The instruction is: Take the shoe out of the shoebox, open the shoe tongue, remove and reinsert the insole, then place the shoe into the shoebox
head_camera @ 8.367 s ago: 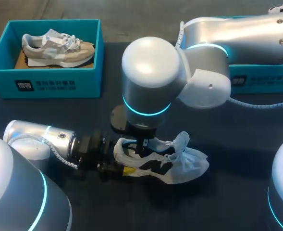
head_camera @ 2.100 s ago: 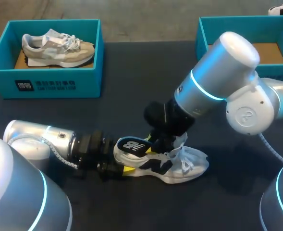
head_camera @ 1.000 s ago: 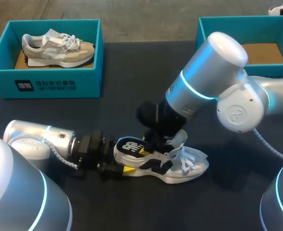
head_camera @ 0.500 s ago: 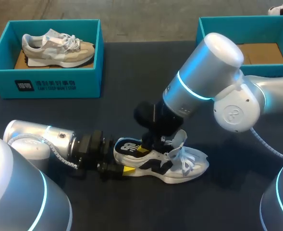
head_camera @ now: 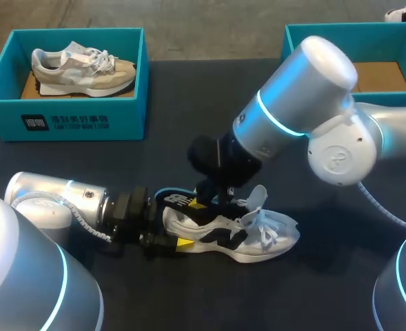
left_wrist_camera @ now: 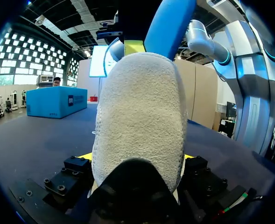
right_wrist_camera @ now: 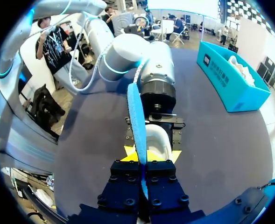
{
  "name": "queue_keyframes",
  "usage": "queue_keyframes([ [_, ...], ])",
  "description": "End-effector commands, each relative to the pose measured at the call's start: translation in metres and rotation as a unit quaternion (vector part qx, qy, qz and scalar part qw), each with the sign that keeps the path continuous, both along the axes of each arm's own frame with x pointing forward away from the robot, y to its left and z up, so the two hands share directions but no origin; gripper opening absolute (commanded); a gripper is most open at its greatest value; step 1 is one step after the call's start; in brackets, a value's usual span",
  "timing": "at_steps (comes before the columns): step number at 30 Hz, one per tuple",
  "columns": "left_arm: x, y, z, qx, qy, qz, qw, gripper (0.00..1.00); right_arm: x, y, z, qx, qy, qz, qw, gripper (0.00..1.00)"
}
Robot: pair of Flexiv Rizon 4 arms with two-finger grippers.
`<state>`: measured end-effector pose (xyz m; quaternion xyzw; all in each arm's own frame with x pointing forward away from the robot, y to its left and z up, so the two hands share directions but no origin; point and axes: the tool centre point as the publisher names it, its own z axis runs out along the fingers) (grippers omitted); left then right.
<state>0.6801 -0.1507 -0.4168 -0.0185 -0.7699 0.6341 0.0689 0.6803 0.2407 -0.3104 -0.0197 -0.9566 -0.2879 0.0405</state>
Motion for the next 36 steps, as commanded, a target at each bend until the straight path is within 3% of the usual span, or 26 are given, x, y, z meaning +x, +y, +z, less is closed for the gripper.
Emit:
queue_keyframes([
  [1, -0.001, 0.000, 0.001, 0.001, 0.000, 0.000, 1.000, 0.00, -0.002, -0.002, 0.002, 0.000, -0.001, 0.000, 1.000, 0.00],
  [11, -0.001, 0.000, 0.001, 0.001, 0.000, 0.000, 1.000, 0.00, 0.000, 0.003, 0.006, 0.008, -0.003, 0.002, 1.000, 0.00],
  [20, -0.001, 0.000, 0.001, 0.001, 0.000, 0.000, 1.000, 0.00, 0.005, 0.012, 0.067, 0.077, -0.035, -0.034, 0.996, 0.00],
  [23, -0.001, 0.000, 0.001, 0.001, 0.000, 0.000, 1.000, 0.00, 0.005, 0.008, 0.085, 0.113, -0.028, -0.049, 0.992, 0.00],
  [25, -0.001, 0.000, 0.001, 0.001, 0.000, 0.000, 1.000, 0.00, 0.007, 0.003, 0.097, 0.180, 0.012, -0.062, 0.982, 0.00],
  [36, -0.001, 0.000, 0.001, 0.001, 0.000, 0.000, 1.000, 0.00, 0.007, 0.003, 0.097, 0.180, 0.012, -0.062, 0.982, 0.00],
])
